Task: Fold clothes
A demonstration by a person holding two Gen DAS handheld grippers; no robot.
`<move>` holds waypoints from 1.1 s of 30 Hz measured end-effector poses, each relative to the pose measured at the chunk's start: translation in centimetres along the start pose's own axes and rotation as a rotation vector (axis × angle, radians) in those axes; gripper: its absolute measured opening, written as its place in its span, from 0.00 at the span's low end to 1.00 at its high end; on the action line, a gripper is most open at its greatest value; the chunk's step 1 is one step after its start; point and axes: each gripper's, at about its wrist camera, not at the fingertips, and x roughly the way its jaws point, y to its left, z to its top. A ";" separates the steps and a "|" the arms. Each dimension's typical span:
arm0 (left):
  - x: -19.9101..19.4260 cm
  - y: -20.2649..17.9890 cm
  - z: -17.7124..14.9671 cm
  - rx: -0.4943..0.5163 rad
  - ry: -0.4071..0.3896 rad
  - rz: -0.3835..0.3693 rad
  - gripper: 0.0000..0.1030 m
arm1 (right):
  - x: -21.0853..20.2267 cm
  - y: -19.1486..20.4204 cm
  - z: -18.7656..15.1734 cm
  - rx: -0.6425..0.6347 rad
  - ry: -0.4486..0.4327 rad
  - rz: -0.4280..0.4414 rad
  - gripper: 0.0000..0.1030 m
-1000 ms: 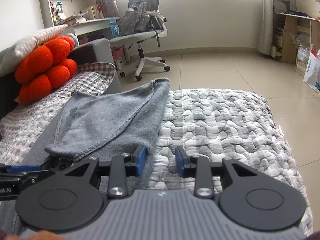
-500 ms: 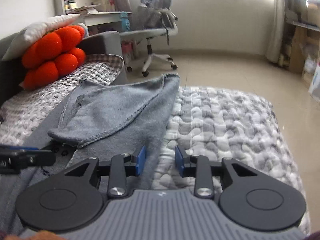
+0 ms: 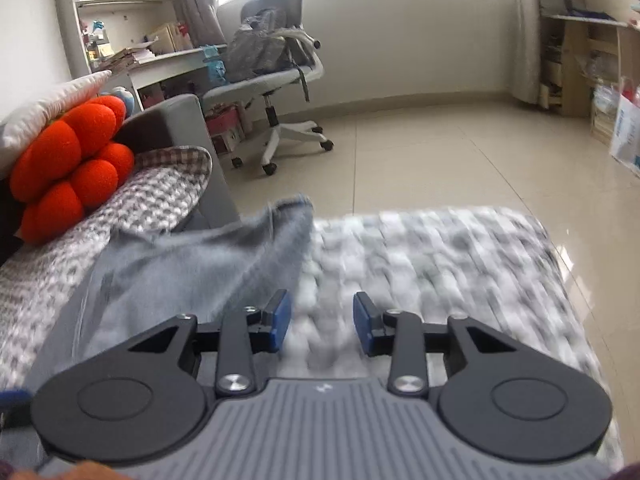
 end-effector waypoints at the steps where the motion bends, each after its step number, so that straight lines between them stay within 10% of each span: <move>1: 0.1 0.1 0.0 -0.001 0.000 0.005 0.48 | 0.7 0.1 0.5 0.004 -0.002 0.003 0.36; 11: 0.7 1.0 0.4 -0.034 0.006 0.023 0.48 | 8.4 1.3 5.0 -0.146 0.067 -0.266 0.34; 17: 0.9 1.1 0.4 -0.040 0.010 0.018 0.48 | 5.0 -0.1 4.5 0.016 -0.005 -0.016 0.34; 21: 0.9 0.7 0.2 -0.024 0.012 0.020 0.48 | 6.3 3.9 2.3 -0.260 0.047 -0.124 0.30; 25: 0.7 0.7 0.1 -0.014 0.003 0.036 0.48 | 5.9 5.0 3.2 -0.243 -0.013 -0.244 0.23; 29: 0.8 0.6 0.1 -0.006 0.002 0.040 0.48 | 2.8 5.3 2.8 -0.214 -0.091 -0.155 0.23; 33: 0.9 0.4 0.0 0.006 -0.003 0.046 0.48 | 5.1 4.8 0.9 -0.236 0.051 -0.149 0.22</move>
